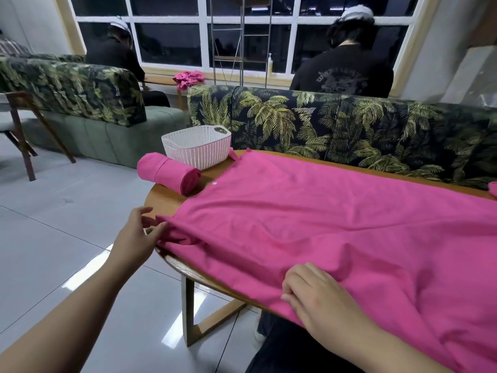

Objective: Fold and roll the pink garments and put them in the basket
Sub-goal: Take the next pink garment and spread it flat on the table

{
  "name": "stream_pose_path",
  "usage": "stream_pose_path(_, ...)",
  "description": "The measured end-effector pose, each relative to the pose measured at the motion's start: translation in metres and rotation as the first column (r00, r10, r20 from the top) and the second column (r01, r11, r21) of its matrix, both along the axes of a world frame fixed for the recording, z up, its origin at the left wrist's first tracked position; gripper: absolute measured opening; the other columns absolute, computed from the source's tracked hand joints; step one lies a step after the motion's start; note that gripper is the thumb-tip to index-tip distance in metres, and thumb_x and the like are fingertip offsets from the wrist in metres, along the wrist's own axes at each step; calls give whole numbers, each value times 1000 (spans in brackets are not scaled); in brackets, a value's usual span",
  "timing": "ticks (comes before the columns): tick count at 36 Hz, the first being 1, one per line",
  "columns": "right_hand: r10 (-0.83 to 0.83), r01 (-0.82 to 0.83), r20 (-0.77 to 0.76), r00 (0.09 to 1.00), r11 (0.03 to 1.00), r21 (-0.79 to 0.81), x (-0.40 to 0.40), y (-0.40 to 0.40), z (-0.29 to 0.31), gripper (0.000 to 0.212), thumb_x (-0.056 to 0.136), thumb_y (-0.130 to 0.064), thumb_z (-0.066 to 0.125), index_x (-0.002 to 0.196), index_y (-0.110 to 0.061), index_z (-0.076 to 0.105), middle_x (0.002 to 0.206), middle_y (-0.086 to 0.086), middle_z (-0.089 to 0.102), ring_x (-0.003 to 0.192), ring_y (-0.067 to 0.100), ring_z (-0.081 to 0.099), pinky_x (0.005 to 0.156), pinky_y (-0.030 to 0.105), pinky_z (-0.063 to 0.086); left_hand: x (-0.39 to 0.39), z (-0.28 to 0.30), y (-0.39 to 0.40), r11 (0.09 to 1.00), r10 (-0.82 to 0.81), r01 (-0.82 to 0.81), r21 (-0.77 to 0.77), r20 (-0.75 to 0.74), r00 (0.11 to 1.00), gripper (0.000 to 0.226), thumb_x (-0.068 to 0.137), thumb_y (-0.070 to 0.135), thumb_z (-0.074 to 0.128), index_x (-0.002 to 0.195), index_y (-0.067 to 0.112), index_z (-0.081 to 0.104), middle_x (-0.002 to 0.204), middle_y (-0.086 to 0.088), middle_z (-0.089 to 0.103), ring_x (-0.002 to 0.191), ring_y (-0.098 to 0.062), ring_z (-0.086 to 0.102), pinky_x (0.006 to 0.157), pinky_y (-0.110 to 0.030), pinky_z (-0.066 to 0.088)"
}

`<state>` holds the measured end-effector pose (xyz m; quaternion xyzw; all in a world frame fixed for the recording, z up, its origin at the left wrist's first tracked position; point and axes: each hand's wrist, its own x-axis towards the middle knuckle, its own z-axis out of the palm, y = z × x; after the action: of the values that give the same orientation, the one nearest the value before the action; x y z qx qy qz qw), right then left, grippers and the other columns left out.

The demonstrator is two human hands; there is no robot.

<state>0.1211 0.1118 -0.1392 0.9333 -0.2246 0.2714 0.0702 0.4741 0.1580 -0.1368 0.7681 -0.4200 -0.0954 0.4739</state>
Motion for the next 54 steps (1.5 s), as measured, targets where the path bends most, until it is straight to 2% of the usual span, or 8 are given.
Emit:
stream_pose_path(7,-107,113,-138,985,993,36,1,7,-3,21,78,-56,39,84,-36,37,79,-22,47,72,-3,43,66,15,41,-8,1,0,977,-200,209,32,-178,963,65,83,-19,44,137,18,36,116,-8,52,88,-5,55,66,-15,46)
stream_pose_path(11,-117,129,-154,981,989,70,8,6,-1,15,78,-51,39,76,-37,43,74,-21,45,66,-4,46,55,11,41,-2,-2,-1,990,-118,125,71,-86,989,67,81,1,49,142,23,34,112,-7,61,92,-22,61,81,-42,51)
stream_pose_path(22,134,-89,-128,983,949,303,3,13,19,11,90,-35,46,82,-29,50,89,-16,51,81,4,46,74,18,40,1,17,2,984,-24,9,-177,-80,997,36,99,12,46,134,13,38,83,-4,51,69,-18,51,61,-32,41)
stream_pose_path(31,-185,216,-146,972,946,242,3,12,25,19,84,-44,54,87,-26,55,86,-13,53,82,10,53,74,20,41,5,14,19,1000,-25,25,-7,-150,988,42,91,39,58,123,14,45,90,-22,65,71,-27,56,70,-41,44)
stream_pose_path(35,-74,149,-210,975,919,365,-1,11,22,38,84,-49,24,84,-27,55,88,-15,52,88,12,50,81,29,43,10,12,31,995,-89,97,31,-193,977,48,87,28,68,128,15,46,88,-25,66,80,-30,63,78,-43,48)
stream_pose_path(41,-74,189,-336,939,927,323,-3,19,28,29,94,-50,45,106,-24,49,96,-15,35,102,11,44,82,24,29,17,13,44,993,-109,91,-74,-298,948,36,92,21,61,126,15,50,84,-16,66,75,-20,55,73,-36,41)
stream_pose_path(45,-122,197,-310,943,954,224,-4,20,26,21,88,-46,43,73,-32,47,75,-17,44,75,4,50,64,19,44,19,10,53,989,-127,96,-109,-327,936,33,95,11,56,127,12,50,71,-9,49,68,-18,43,61,-30,31)
stream_pose_path(54,-109,126,-316,943,991,35,-16,30,14,34,71,-65,50,81,-33,48,81,-17,47,71,5,47,58,18,46,1,5,58,967,-238,254,-12,-392,889,55,75,33,78,123,34,51,107,-2,70,99,-21,66,94,-43,48)
